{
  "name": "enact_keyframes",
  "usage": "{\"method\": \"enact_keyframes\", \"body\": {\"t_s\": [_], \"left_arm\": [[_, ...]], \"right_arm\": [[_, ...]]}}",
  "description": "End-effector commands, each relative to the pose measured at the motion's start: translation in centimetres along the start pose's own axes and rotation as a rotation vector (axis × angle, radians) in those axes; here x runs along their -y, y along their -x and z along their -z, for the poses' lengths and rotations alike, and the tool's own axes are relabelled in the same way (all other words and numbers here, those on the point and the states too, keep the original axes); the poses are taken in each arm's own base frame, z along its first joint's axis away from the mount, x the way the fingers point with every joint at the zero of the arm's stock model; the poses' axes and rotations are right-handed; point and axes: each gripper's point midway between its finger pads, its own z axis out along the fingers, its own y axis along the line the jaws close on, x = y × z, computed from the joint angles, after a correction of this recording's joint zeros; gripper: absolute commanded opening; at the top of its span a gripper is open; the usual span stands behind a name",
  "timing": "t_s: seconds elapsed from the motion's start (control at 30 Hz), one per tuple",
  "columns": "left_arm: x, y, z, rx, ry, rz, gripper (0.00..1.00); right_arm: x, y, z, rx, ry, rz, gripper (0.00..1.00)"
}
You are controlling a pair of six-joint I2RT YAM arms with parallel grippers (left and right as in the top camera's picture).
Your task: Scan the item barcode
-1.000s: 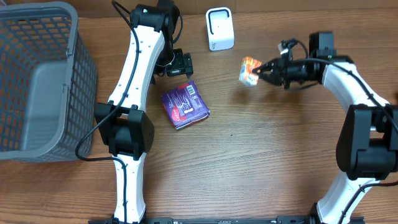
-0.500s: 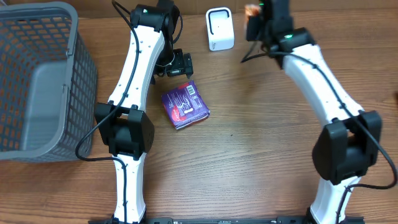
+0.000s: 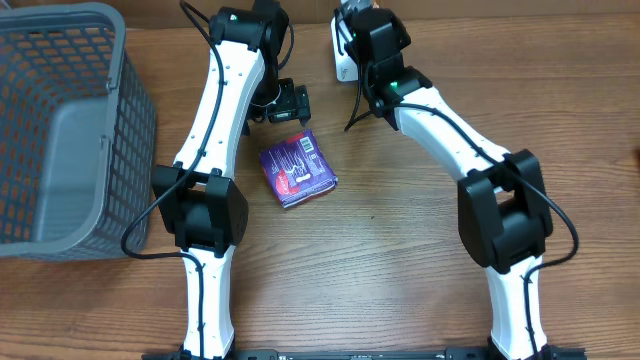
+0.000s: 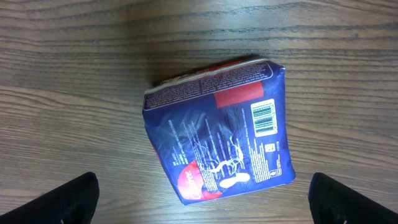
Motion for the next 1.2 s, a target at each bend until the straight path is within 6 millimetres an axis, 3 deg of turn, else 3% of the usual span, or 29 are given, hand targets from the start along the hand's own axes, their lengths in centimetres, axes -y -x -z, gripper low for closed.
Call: {"method": "enact_keyframes", "body": {"t_s": [0.0, 0.1, 0.23, 0.43, 0.63, 0.77, 0.97, 1.07, 1.17], "left_arm": [[0.1, 0.2, 0.4, 0.009, -0.013, 0.001, 1.00], [0.1, 0.2, 0.4, 0.009, -0.013, 0.001, 1.00], [0.1, 0.2, 0.4, 0.009, -0.013, 0.001, 1.00], [0.1, 0.2, 0.4, 0.009, -0.013, 0.001, 1.00], [0.1, 0.2, 0.4, 0.009, -0.013, 0.001, 1.00], [0.1, 0.2, 0.4, 0.009, -0.013, 0.001, 1.00], [0.1, 0.2, 0.4, 0.009, -0.013, 0.001, 1.00], [0.1, 0.2, 0.4, 0.009, -0.013, 0.001, 1.00], [0.1, 0.2, 0.4, 0.009, -0.013, 0.001, 1.00]], "right_arm": [[-1.4, -0.1, -0.8, 0.025, 0.055, 0.050, 0.04], [-3.3, -0.1, -1.1, 0.046, 0.113, 0.058, 0.04], [-4.2, 0.0, -1.1, 0.062, 0.146, 0.111, 0.04], [-3.9, -0.1, -1.2, 0.060, 0.125, 0.155, 0.04], [-2.1, -0.3, -1.3, 0.026, 0.033, 0.042, 0.04], [1.1, 0.4, -0.6, 0.016, -0.062, -0.048, 0.04], [10.5, 0.7, 1.5, 0.014, -0.157, -0.471, 0.04], [15.9, -1.5, 2.6, -0.031, -0.153, -0.665, 0.04], [21.8, -6.2, 3.8, -0.129, -0.206, -0.862, 0.04]]}}
